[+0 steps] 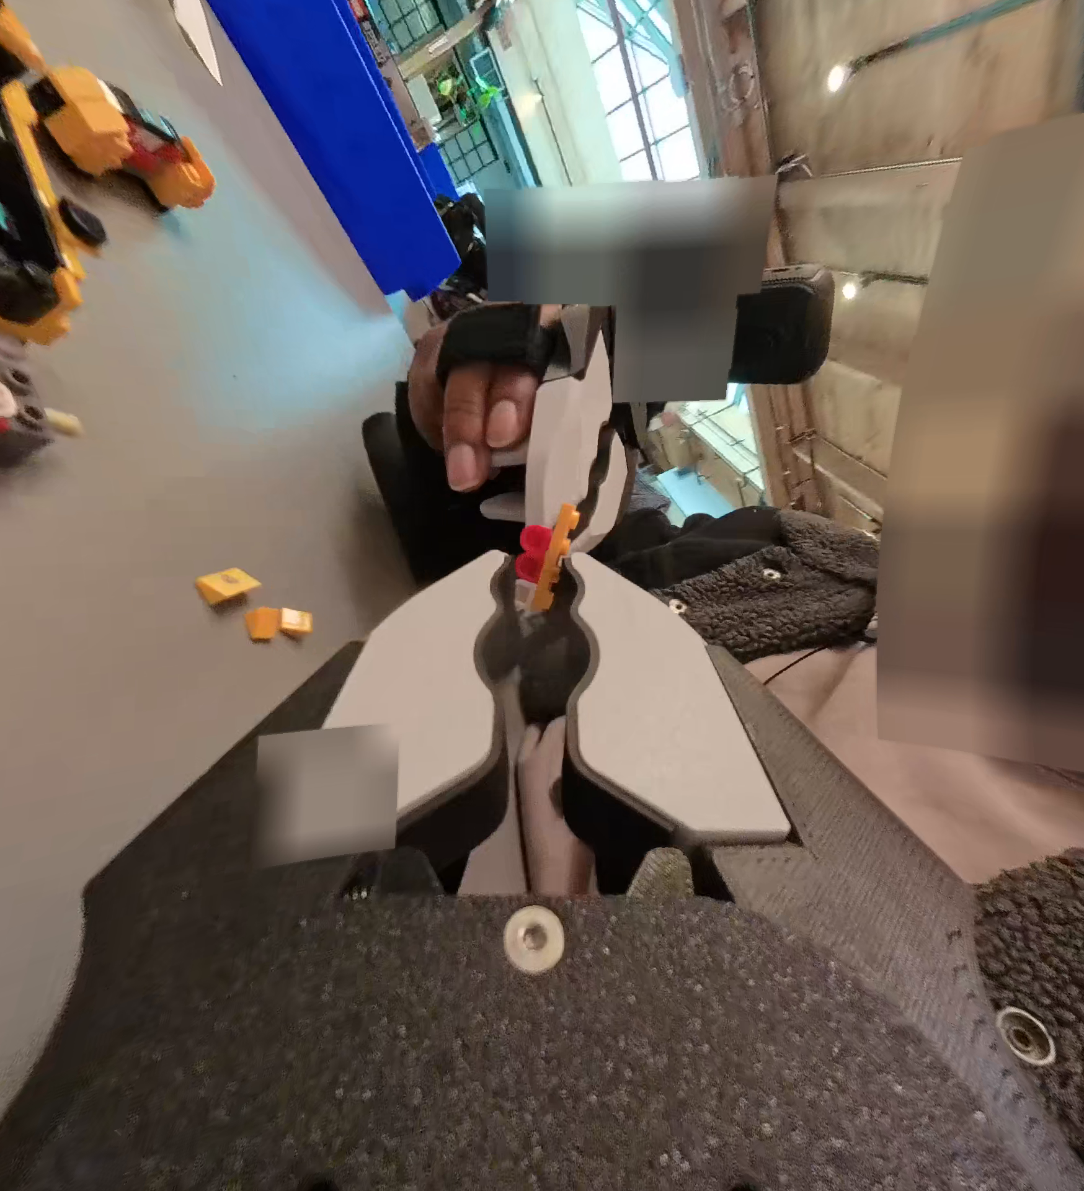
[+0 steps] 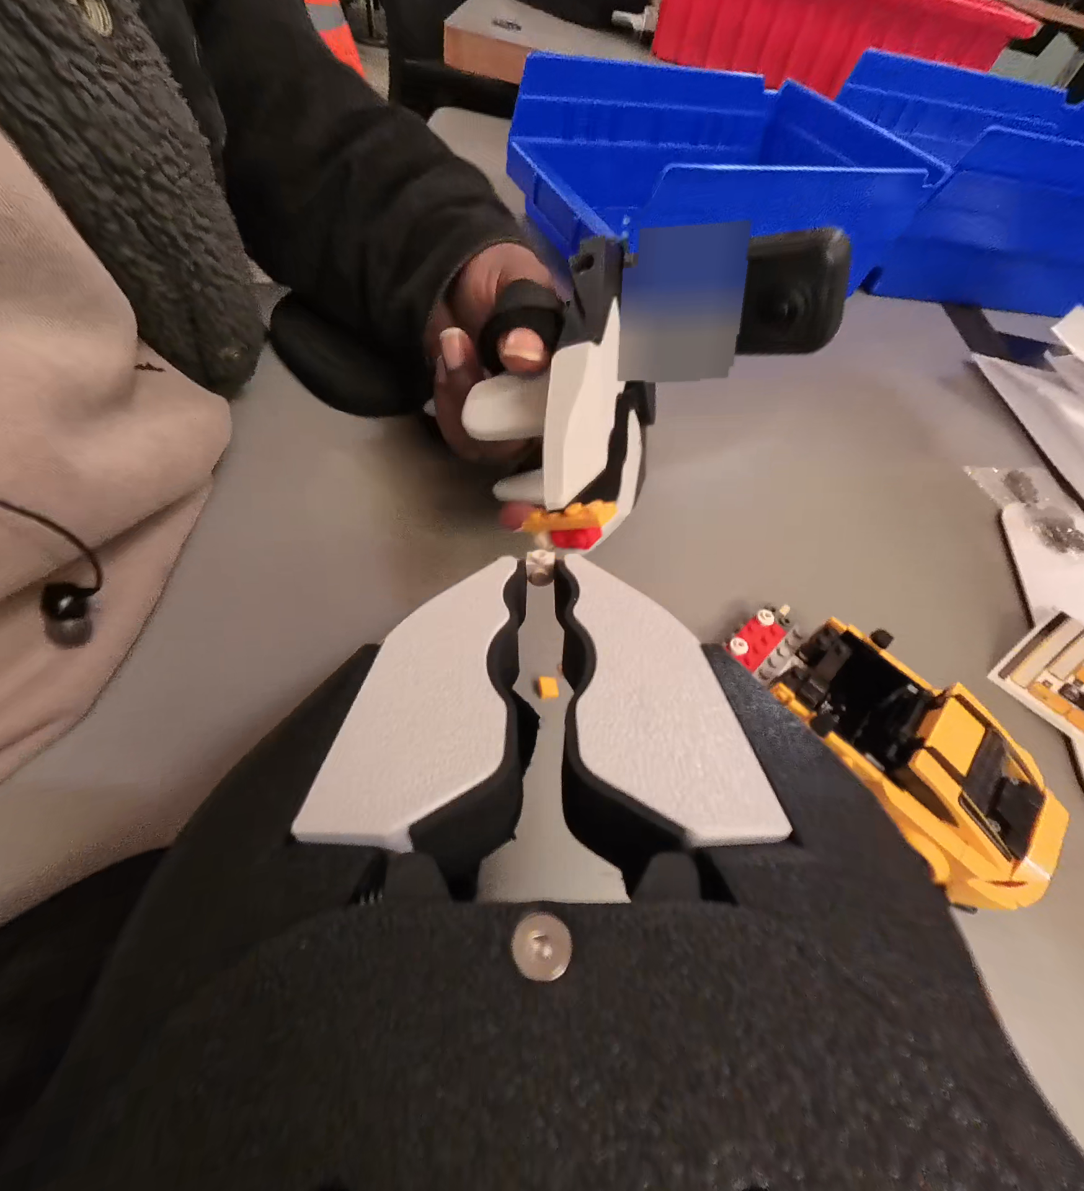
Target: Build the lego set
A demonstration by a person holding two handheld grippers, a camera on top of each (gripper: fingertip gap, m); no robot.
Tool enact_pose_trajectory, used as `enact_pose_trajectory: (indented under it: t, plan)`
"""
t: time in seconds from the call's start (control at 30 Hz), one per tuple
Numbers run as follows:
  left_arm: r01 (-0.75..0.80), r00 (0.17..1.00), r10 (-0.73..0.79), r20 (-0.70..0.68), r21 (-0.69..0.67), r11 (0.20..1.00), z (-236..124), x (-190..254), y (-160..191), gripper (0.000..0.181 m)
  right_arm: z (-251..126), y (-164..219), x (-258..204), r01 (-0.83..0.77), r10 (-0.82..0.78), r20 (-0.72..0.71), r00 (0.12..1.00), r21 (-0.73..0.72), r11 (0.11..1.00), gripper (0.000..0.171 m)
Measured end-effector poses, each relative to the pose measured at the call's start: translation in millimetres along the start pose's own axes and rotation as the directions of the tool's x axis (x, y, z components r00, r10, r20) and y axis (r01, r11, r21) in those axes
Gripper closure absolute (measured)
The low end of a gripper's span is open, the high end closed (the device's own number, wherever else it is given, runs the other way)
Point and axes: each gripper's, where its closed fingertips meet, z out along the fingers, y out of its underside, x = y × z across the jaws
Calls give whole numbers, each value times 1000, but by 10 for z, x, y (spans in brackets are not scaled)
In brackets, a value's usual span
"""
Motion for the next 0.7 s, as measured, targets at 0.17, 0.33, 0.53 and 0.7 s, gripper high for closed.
enact_pose_trajectory:
  t: [0.17,0.33,0.53,0.7]
  plan:
    - [35,999,-36,-6,-53,998,45,-8,107,169,71,-68,-23,-8,8,9,1000,-1,1000,163]
    - [-55,984,89,153,-210,976,31,-190,298,158,182,124,-82,-54,61,62,996,-113,992,163]
    - [-258,825,443,351,-464,847,-157,-490,398,152,364,400,-150,-60,88,105,991,-247,967,163]
    - [-357,655,677,336,-652,669,-362,-540,444,154,402,476,-168,-32,69,116,991,-301,953,163]
